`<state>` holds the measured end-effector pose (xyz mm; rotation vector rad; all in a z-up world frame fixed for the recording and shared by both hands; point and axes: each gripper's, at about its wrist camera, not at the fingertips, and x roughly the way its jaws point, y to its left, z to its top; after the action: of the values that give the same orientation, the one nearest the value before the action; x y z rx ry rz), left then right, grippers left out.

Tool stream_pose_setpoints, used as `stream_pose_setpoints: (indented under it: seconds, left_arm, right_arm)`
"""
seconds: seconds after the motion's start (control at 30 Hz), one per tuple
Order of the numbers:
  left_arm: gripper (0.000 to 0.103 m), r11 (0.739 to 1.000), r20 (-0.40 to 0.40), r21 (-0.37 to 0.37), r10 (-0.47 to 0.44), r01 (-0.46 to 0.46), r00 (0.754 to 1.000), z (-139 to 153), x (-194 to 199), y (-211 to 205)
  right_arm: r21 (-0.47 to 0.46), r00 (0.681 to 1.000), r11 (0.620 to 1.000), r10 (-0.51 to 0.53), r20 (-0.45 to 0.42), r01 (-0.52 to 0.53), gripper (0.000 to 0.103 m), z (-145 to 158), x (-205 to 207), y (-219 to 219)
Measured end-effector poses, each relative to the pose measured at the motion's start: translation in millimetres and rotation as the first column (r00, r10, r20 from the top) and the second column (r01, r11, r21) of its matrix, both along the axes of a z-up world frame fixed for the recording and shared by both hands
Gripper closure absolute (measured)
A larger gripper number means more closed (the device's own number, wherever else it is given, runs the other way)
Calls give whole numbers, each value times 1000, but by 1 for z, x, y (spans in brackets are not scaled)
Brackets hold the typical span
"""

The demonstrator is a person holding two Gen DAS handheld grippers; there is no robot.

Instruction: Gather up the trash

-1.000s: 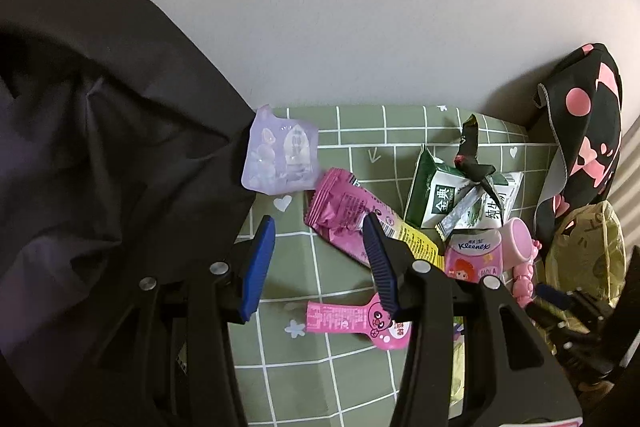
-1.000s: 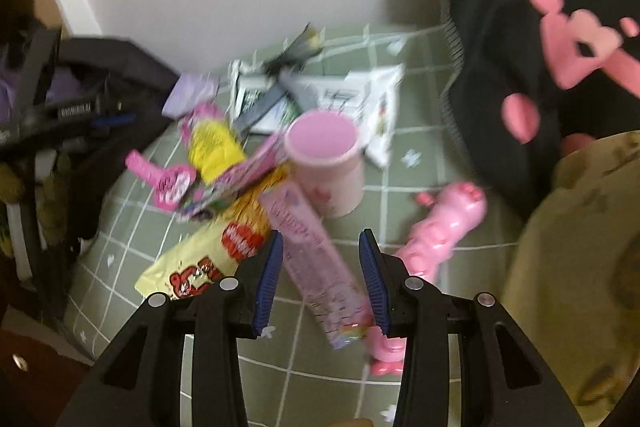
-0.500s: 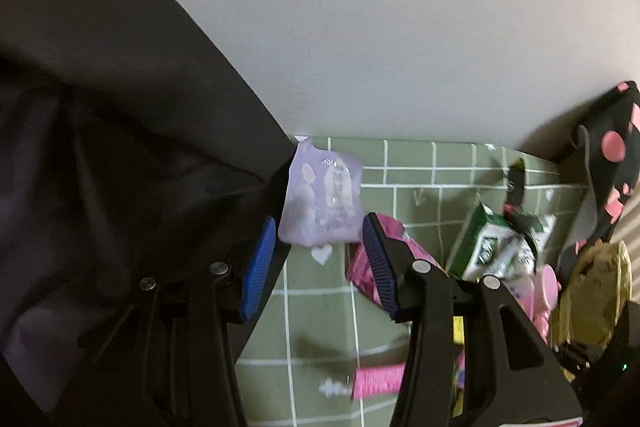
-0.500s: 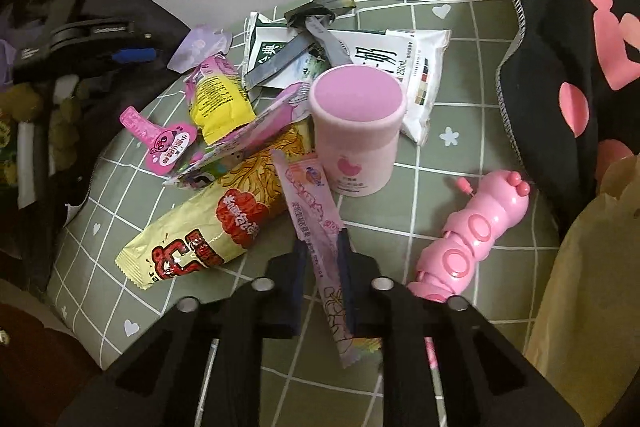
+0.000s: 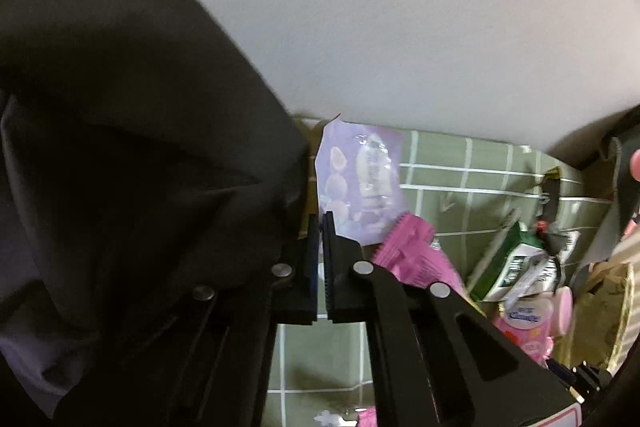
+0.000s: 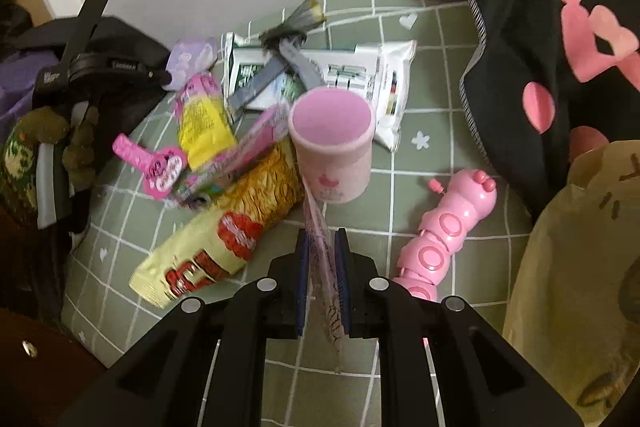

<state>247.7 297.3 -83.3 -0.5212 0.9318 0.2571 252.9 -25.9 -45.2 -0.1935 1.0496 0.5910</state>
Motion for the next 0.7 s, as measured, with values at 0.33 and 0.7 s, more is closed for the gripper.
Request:
stream_pose_setpoints:
  seconds: [0.33,0.7]
  left_arm:
    - [103,999,65,-39,6,-3,998,17,-13,-4]
    - [103,999,159,29,-44,39,986,88,-66,-42]
  right_arm:
    - [22,995,999,-32,96,31,90,34,-8,5]
    - [104,984,994,7,181,-26,90,54,-19,-23]
